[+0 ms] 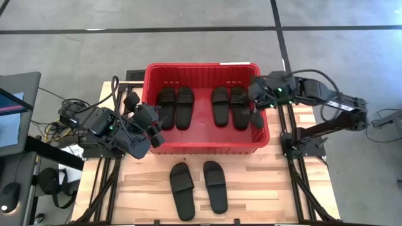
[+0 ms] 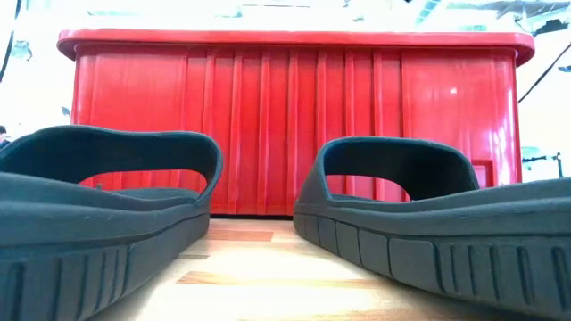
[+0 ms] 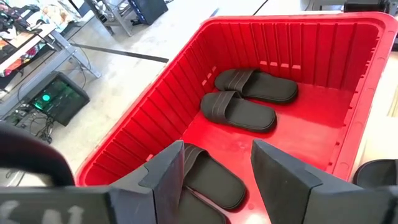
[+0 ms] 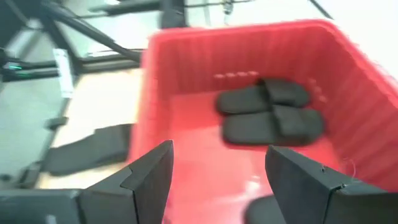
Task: Pick and place slides into bin
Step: Put the black slides into the red bin
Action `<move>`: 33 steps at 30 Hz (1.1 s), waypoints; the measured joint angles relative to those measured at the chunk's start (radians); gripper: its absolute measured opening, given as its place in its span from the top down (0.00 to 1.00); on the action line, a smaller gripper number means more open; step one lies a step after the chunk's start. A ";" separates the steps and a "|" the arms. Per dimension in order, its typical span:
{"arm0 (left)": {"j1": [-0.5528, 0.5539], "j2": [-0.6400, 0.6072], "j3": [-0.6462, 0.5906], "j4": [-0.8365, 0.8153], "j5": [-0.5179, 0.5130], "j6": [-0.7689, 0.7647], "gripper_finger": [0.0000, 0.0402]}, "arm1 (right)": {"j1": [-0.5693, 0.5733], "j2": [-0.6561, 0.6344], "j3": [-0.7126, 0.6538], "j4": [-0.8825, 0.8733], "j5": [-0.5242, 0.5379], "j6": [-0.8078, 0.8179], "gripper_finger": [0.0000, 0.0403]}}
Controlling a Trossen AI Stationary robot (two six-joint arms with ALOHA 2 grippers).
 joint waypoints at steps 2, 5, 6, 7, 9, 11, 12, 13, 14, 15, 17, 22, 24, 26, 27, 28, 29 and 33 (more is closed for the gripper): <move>0.000 0.000 0.000 0.000 0.000 0.007 0.56 | 0.051 -0.018 0.000 0.000 0.000 0.036 0.40; 0.000 0.000 0.000 0.000 0.000 0.014 0.56 | 0.128 -0.039 0.000 0.000 0.005 0.103 0.40; 0.000 0.000 0.000 0.000 0.000 0.014 0.56 | 0.154 -0.044 0.000 0.001 0.009 0.127 0.40; 0.000 0.000 0.000 0.000 0.000 0.017 0.56 | 0.181 -0.048 0.000 0.002 0.020 0.149 0.40; 0.000 0.000 0.000 0.000 0.000 0.025 0.56 | 0.233 -0.050 0.000 0.008 0.063 0.184 0.40; 0.000 0.000 0.000 0.000 0.000 0.034 0.56 | 0.285 -0.050 0.000 0.009 0.119 0.207 0.40; 0.000 0.000 0.000 0.000 0.000 0.039 0.56 | 0.308 -0.049 0.000 0.009 0.149 0.213 0.40; 0.000 0.000 0.000 0.000 -0.001 0.046 0.56 | 0.328 -0.046 0.000 0.009 0.177 0.220 0.40; 0.000 0.000 0.000 0.000 -0.001 0.050 0.56 | 0.345 -0.043 0.000 0.009 0.206 0.233 0.40; 0.000 0.000 0.000 0.000 -0.002 0.051 0.56 | 0.358 -0.040 0.000 0.008 0.228 0.250 0.40; 0.000 0.000 0.000 0.000 -0.001 0.051 0.56 | 0.381 -0.029 0.000 0.004 0.249 0.293 0.40; 0.000 0.014 0.000 0.001 0.011 0.054 0.56 | 0.440 0.017 -0.001 0.015 0.252 0.374 0.40; 0.000 0.030 0.000 0.001 0.049 0.073 0.56 | 0.467 0.036 0.000 0.021 0.260 0.390 0.40; 0.000 0.049 0.000 0.002 0.088 0.100 0.56 | 0.498 0.062 0.000 0.024 0.281 0.413 0.40; 0.000 0.060 0.000 0.002 0.109 0.116 0.56 | 0.510 0.076 0.000 0.029 0.292 0.421 0.40; 0.000 0.072 0.000 0.001 0.123 0.132 0.56 | 0.521 0.089 0.000 0.036 0.299 0.431 0.40; 0.000 0.085 0.000 0.000 0.137 0.147 0.56 | 0.533 0.101 0.000 0.042 0.304 0.444 0.40; 0.000 0.139 0.000 0.002 0.188 0.212 0.56 | 0.579 0.142 0.000 0.049 0.327 0.514 0.40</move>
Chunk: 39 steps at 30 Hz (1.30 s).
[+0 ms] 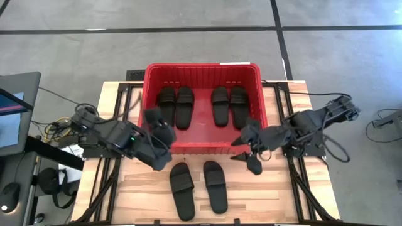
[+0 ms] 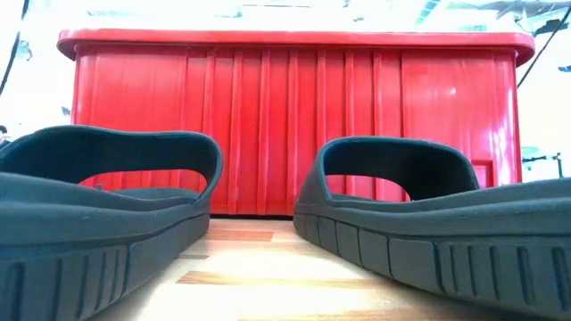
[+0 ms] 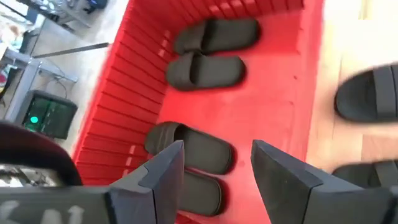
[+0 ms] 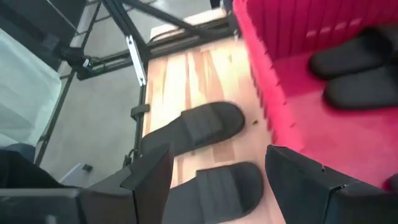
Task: Pick and place slides into bin
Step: Put the black slides into the red bin
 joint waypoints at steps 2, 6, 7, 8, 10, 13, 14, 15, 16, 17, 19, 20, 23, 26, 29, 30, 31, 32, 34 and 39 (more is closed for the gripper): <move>0.000 0.029 0.000 0.001 0.019 0.027 0.56 | 0.023 0.021 0.000 -0.012 0.000 0.024 0.40; 0.000 0.087 0.000 0.026 0.075 0.013 0.56 | 0.068 0.040 0.000 -0.049 0.003 0.036 0.40; 0.000 0.101 0.000 0.032 0.091 -0.005 0.56 | 0.081 0.041 0.000 -0.067 0.012 0.037 0.40; 0.000 0.114 0.000 0.042 0.106 -0.025 0.56 | 0.094 0.042 0.000 -0.087 0.026 0.037 0.40; 0.000 0.144 0.000 0.056 0.127 -0.066 0.56 | 0.121 0.041 0.000 -0.126 0.059 0.037 0.40; 0.000 0.191 0.000 0.066 0.143 -0.129 0.56 | 0.170 0.038 0.000 -0.198 0.101 0.037 0.40; 0.000 0.207 0.000 0.065 0.143 -0.150 0.56 | 0.186 0.035 0.000 -0.214 0.105 0.037 0.40; 0.000 0.223 0.000 0.065 0.145 -0.175 0.56 | 0.202 0.033 0.000 -0.228 0.109 0.037 0.40; 0.001 0.240 0.000 0.066 0.160 -0.194 0.56 | 0.219 0.033 0.000 -0.242 0.119 0.037 0.40; 0.001 0.256 0.000 0.066 0.187 -0.207 0.56 | 0.237 0.033 0.000 -0.254 0.131 0.036 0.40; 0.001 0.282 0.000 0.069 0.262 -0.235 0.56 | 0.276 0.034 0.000 -0.274 0.162 0.036 0.40; 0.000 0.295 0.000 0.070 0.300 -0.253 0.56 | 0.294 0.034 0.000 -0.285 0.181 0.036 0.40; -0.014 0.332 0.000 0.070 0.378 -0.326 0.56 | 0.343 0.034 0.000 -0.311 0.236 0.036 0.40; -0.045 0.361 0.000 0.079 0.427 -0.393 0.56 | 0.383 0.034 0.000 -0.325 0.294 0.036 0.40; -0.081 0.384 0.000 0.091 0.472 -0.459 0.56 | 0.416 0.034 0.000 -0.333 0.340 0.036 0.40; -0.094 0.386 0.000 0.095 0.480 -0.476 0.56 | 0.425 0.034 0.000 -0.333 0.346 0.039 0.40; -0.106 0.386 0.000 0.096 0.481 -0.494 0.56 | 0.431 0.034 0.000 -0.333 0.354 0.044 0.40; -0.118 0.385 0.001 0.097 0.479 -0.514 0.56 | 0.436 0.034 0.000 -0.333 0.358 0.051 0.40; -0.136 0.385 0.001 0.104 0.458 -0.555 0.56 | 0.443 0.034 0.000 -0.333 0.359 0.068 0.40; -0.172 0.387 0.001 0.112 0.400 -0.605 0.56 | 0.453 0.037 0.000 -0.333 0.363 0.113 0.40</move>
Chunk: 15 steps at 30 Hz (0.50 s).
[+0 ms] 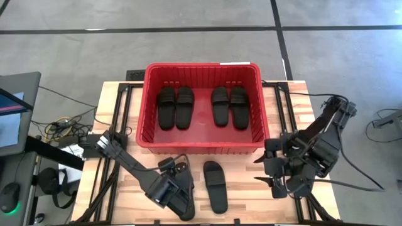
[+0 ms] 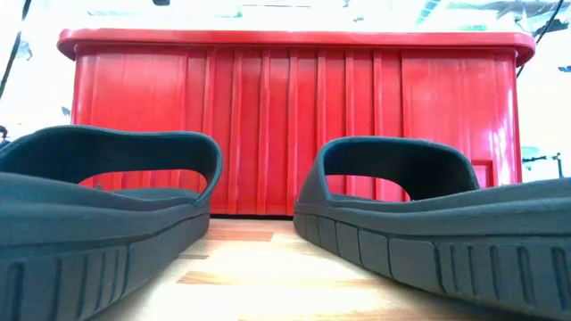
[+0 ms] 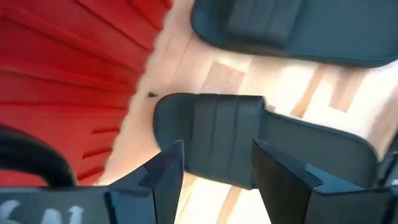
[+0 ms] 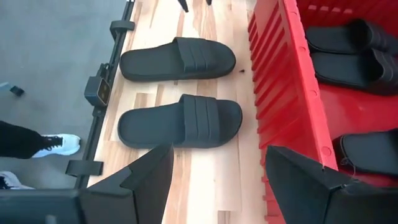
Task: Pick and place slides into bin
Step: Put the black slides into the red bin
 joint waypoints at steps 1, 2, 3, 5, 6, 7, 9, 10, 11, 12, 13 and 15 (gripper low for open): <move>-0.002 0.006 0.001 0.018 -0.005 0.001 0.56 | 0.003 0.004 0.000 0.000 0.000 0.000 0.40; -0.009 0.011 0.001 0.035 -0.012 0.001 0.56 | 0.007 0.008 0.000 0.000 0.000 0.001 0.40; -0.015 0.014 0.000 0.045 -0.020 0.003 0.56 | 0.011 0.011 0.000 0.000 0.000 0.004 0.40; -0.021 0.019 0.000 0.058 -0.033 0.008 0.56 | 0.017 0.017 0.000 0.000 0.000 0.020 0.40; -0.023 0.022 0.001 0.071 -0.041 0.012 0.56 | 0.017 0.023 0.000 0.000 0.000 0.026 0.40; -0.029 0.026 0.001 0.077 -0.050 0.014 0.56 | 0.019 0.027 0.000 0.000 0.000 0.026 0.40; -0.036 0.033 0.000 0.076 -0.057 0.019 0.56 | 0.027 0.027 -0.001 0.000 0.002 0.033 0.40; -0.041 0.038 0.000 0.084 -0.063 0.023 0.56 | 0.030 0.025 -0.001 0.000 0.003 0.040 0.40; -0.047 0.041 0.000 0.096 -0.068 0.025 0.56 | 0.030 0.024 0.000 0.000 0.004 0.048 0.40; -0.056 0.045 0.000 0.099 -0.077 0.027 0.56 | 0.029 0.025 0.000 0.000 0.003 0.053 0.40; -0.063 0.051 0.000 0.098 -0.082 0.029 0.56 | 0.029 0.025 0.000 0.000 0.004 0.055 0.40; -0.078 0.063 0.000 0.105 -0.098 0.032 0.56 | 0.036 0.025 0.000 0.000 0.013 0.068 0.40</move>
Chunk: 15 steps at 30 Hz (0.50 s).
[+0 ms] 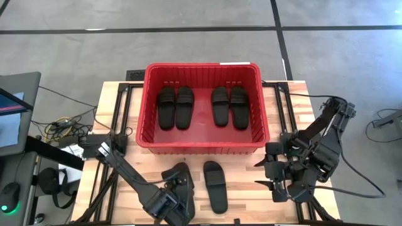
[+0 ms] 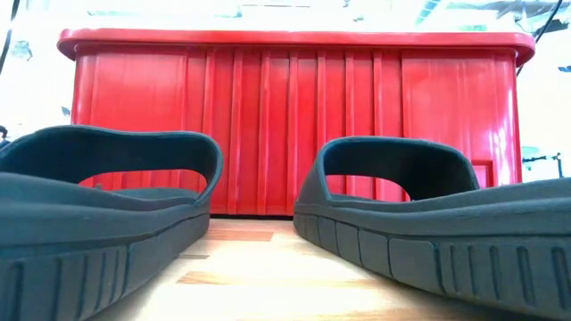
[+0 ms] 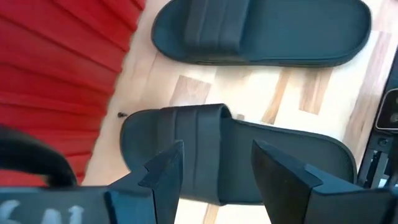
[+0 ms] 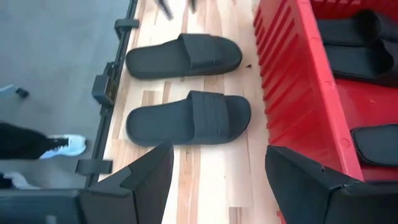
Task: Pick and place slides into bin
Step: Put the black slides into the red bin
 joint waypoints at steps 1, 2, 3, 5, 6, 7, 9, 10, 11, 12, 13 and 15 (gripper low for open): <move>-0.010 0.003 0.000 0.001 -0.011 0.001 0.56 | 0.004 0.000 0.000 0.000 0.013 0.006 0.40; -0.015 0.011 0.000 0.002 -0.022 0.001 0.56 | 0.007 0.000 0.000 0.000 0.023 0.010 0.40; -0.019 0.014 0.000 0.003 -0.033 0.001 0.56 | 0.012 0.000 0.000 0.000 0.032 0.011 0.40; -0.034 0.024 -0.004 0.005 -0.052 0.000 0.56 | 0.020 0.000 0.000 0.005 0.041 0.011 0.40; -0.036 0.032 -0.004 0.007 -0.058 0.000 0.56 | 0.020 0.000 0.000 0.006 0.047 0.012 0.40; -0.042 0.043 -0.005 0.008 -0.059 0.000 0.56 | 0.021 0.000 0.000 0.006 0.058 0.013 0.40; -0.051 0.069 -0.005 0.006 -0.051 0.000 0.56 | 0.027 0.000 0.000 0.006 0.076 0.019 0.40; -0.055 0.082 -0.006 0.002 -0.041 0.000 0.56 | 0.028 0.000 0.000 0.005 0.086 0.027 0.40; -0.058 0.095 -0.006 0.003 -0.028 0.000 0.56 | 0.031 0.000 0.000 0.003 0.091 0.030 0.40; -0.062 0.106 -0.006 0.006 -0.024 0.000 0.56 | 0.033 0.000 0.000 0.003 0.092 0.031 0.40; -0.066 0.120 -0.006 0.005 -0.021 -0.001 0.56 | 0.034 0.000 0.000 0.003 0.092 0.031 0.40; -0.068 0.146 -0.006 -0.004 -0.013 -0.017 0.56 | 0.035 0.000 0.000 0.003 0.092 0.039 0.40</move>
